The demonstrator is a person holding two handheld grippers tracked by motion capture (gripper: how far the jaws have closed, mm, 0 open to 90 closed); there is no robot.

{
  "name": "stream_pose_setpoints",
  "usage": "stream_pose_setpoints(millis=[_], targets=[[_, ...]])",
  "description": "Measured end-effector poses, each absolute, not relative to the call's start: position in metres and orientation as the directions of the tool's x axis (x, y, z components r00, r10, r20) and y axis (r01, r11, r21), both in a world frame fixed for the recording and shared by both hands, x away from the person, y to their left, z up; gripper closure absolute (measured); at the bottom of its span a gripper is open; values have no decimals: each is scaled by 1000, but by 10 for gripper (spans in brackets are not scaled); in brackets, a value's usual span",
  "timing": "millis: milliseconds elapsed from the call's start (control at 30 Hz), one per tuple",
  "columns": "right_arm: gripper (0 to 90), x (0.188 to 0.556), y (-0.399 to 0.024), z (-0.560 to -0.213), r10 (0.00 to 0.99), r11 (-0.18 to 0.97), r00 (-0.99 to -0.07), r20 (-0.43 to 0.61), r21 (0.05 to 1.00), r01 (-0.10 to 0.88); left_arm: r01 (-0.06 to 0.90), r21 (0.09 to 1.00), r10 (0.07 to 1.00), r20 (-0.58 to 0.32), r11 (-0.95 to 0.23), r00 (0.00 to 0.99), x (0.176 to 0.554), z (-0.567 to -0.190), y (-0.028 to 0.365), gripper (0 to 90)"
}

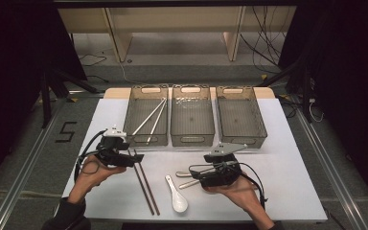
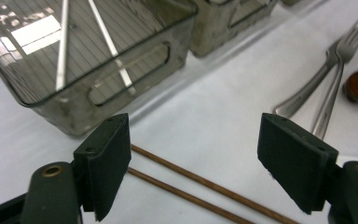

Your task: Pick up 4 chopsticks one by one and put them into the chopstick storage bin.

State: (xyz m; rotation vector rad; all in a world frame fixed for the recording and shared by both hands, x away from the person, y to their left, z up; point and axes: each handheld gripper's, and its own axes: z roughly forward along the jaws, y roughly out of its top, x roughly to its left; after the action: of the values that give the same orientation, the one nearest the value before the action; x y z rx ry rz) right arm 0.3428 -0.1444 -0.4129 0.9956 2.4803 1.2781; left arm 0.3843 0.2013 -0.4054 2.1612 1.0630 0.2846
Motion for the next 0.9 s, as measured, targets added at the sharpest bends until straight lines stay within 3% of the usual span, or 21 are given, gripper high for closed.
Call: stream_pose_setpoints(millis=[600,900], targets=[[272,341,-150,-416,644,407,-753,138,772,489,739,535,835,-105,-410,540,369,-436,190,253],[272,339,-154,-415,645,399,-751,141,776,488,710,520,800,-82,-474,594,361,-437,182,255]])
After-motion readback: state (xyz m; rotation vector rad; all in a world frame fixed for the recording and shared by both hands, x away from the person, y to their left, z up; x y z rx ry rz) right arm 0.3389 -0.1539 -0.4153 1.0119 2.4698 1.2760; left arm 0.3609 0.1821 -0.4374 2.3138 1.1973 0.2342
